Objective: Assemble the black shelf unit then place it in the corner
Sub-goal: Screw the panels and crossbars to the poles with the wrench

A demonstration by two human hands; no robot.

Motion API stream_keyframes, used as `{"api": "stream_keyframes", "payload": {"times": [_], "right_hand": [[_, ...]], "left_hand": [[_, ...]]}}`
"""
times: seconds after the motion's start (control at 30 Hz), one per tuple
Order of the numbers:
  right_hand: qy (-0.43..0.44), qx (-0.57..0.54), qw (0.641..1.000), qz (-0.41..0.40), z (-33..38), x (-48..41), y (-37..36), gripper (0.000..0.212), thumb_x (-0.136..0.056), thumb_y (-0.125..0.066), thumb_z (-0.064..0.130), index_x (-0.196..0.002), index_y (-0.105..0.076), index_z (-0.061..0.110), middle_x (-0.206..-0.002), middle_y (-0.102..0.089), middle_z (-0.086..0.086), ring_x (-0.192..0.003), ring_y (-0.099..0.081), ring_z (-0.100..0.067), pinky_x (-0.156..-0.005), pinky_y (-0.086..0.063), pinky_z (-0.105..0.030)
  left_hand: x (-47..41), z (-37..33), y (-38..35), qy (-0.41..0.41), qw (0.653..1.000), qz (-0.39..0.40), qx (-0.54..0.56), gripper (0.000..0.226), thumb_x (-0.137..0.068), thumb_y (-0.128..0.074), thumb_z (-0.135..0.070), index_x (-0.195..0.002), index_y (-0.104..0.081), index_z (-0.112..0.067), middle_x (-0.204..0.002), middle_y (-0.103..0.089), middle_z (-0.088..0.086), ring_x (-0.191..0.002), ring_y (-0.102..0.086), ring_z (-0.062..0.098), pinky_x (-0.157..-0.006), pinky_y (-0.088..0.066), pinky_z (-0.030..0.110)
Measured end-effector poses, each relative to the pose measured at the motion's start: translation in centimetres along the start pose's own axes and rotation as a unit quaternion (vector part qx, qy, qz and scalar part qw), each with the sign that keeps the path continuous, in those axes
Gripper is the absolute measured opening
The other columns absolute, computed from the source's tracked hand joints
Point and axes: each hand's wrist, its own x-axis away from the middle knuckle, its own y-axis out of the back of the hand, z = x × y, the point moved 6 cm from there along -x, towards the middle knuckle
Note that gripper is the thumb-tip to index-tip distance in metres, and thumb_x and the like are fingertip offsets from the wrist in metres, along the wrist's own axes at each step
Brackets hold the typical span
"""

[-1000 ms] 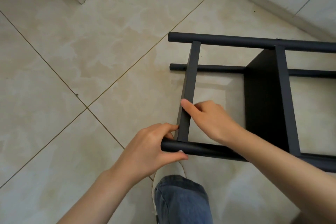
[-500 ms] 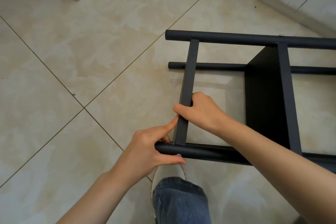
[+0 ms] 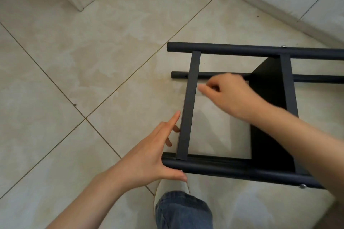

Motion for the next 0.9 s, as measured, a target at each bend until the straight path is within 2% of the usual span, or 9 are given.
{"api": "stream_keyframes", "payload": {"times": [0.1,0.23,0.43,0.53,0.6,0.67,0.73,0.83,0.9], "right_hand": [[0.049,0.054,0.994,-0.086,-0.4,-2.1,3.9,0.027,-0.098,-0.058,0.032,-0.111,-0.071,0.012,-0.090,-0.056,0.000,-0.078,-0.049,-0.014,-0.071,-0.033,-0.022],[0.061,0.101,0.987,-0.109,-1.5,-5.1,5.9,0.038,-0.098,-0.060,0.029,-0.131,-0.060,0.010,-0.102,-0.045,-0.001,-0.090,-0.046,-0.016,-0.082,-0.038,-0.028],[0.082,0.143,0.981,-0.098,-1.6,-7.7,6.1,0.048,-0.096,-0.063,0.035,-0.136,-0.055,0.010,-0.117,-0.051,-0.009,-0.101,-0.056,-0.031,-0.090,-0.048,-0.045],[0.077,0.162,0.980,-0.087,-1.7,-8.4,5.9,0.044,-0.096,-0.061,0.037,-0.132,-0.058,0.011,-0.116,-0.051,-0.009,-0.100,-0.056,-0.032,-0.085,-0.048,-0.045],[0.080,0.179,0.977,-0.083,-1.9,-8.8,5.7,0.037,-0.098,-0.058,0.037,-0.124,-0.063,0.011,-0.111,-0.051,-0.009,-0.095,-0.055,-0.032,-0.077,-0.047,-0.041],[0.080,0.193,0.974,-0.085,-1.9,-9.0,5.6,0.034,-0.099,-0.056,0.037,-0.121,-0.064,0.012,-0.109,-0.051,-0.008,-0.093,-0.054,-0.031,-0.072,-0.043,-0.038],[0.077,0.209,0.971,-0.085,-1.9,-9.2,5.6,0.033,-0.099,-0.056,0.035,-0.122,-0.063,0.012,-0.110,-0.052,-0.009,-0.094,-0.054,-0.032,-0.069,-0.040,-0.037],[0.073,0.218,0.969,-0.087,-1.9,-9.3,5.5,0.033,-0.098,-0.058,0.033,-0.123,-0.062,0.012,-0.113,-0.053,-0.009,-0.099,-0.054,-0.031,-0.071,-0.042,-0.038],[0.078,0.221,0.967,-0.095,-1.7,-9.1,5.4,0.031,-0.099,-0.057,0.032,-0.122,-0.061,0.012,-0.112,-0.053,-0.008,-0.100,-0.053,-0.029,-0.073,-0.046,-0.041]], "left_hand": [[-1.4,-0.4,0.7,0.019,0.997,0.070,0.007,0.142,-0.055,-0.089,-0.064,-0.141,0.022,-0.069,-0.147,-0.010,-0.042,-0.135,-0.031,-0.010,-0.110,-0.033,0.018],[-2.9,-0.8,1.3,0.038,0.989,0.144,0.019,0.150,-0.056,-0.094,-0.054,-0.136,0.031,-0.069,-0.147,0.012,-0.053,-0.145,-0.005,-0.014,-0.111,-0.019,0.012],[-3.2,-0.9,1.4,0.062,0.984,0.165,0.039,0.148,-0.058,-0.095,-0.050,-0.125,0.035,-0.077,-0.143,0.023,-0.056,-0.146,-0.013,-0.009,-0.111,-0.023,0.014],[-3.3,-1.0,1.7,0.074,0.978,0.189,0.039,0.149,-0.057,-0.095,-0.054,-0.127,0.035,-0.075,-0.152,0.020,-0.048,-0.148,-0.013,-0.007,-0.113,-0.024,0.017],[-4.1,-1.7,2.4,0.084,0.977,0.190,0.039,0.145,-0.054,-0.089,-0.067,-0.133,0.033,-0.071,-0.157,0.019,-0.041,-0.148,-0.014,-0.006,-0.118,-0.024,0.022],[-6.2,-2.8,3.8,0.092,0.987,0.116,0.059,0.139,-0.055,-0.075,-0.082,-0.150,0.023,-0.055,-0.165,0.008,-0.030,-0.148,-0.022,-0.002,-0.122,-0.028,0.031],[-9.2,-3.7,5.9,0.093,0.990,-0.025,0.101,0.123,-0.070,-0.066,-0.082,-0.162,0.000,-0.032,-0.168,-0.014,-0.015,-0.145,-0.035,0.004,-0.121,-0.032,0.035],[-13.4,-4.1,8.1,0.094,0.967,-0.184,0.151,0.089,-0.089,-0.070,-0.052,-0.159,-0.029,-0.016,-0.161,-0.037,-0.004,-0.142,-0.043,0.012,-0.114,-0.036,0.033],[-15.7,-3.8,8.2,0.106,0.938,-0.211,0.255,0.078,-0.089,-0.074,-0.039,-0.154,-0.039,-0.014,-0.155,-0.046,-0.001,-0.140,-0.046,0.017,-0.115,-0.036,0.034]]}}
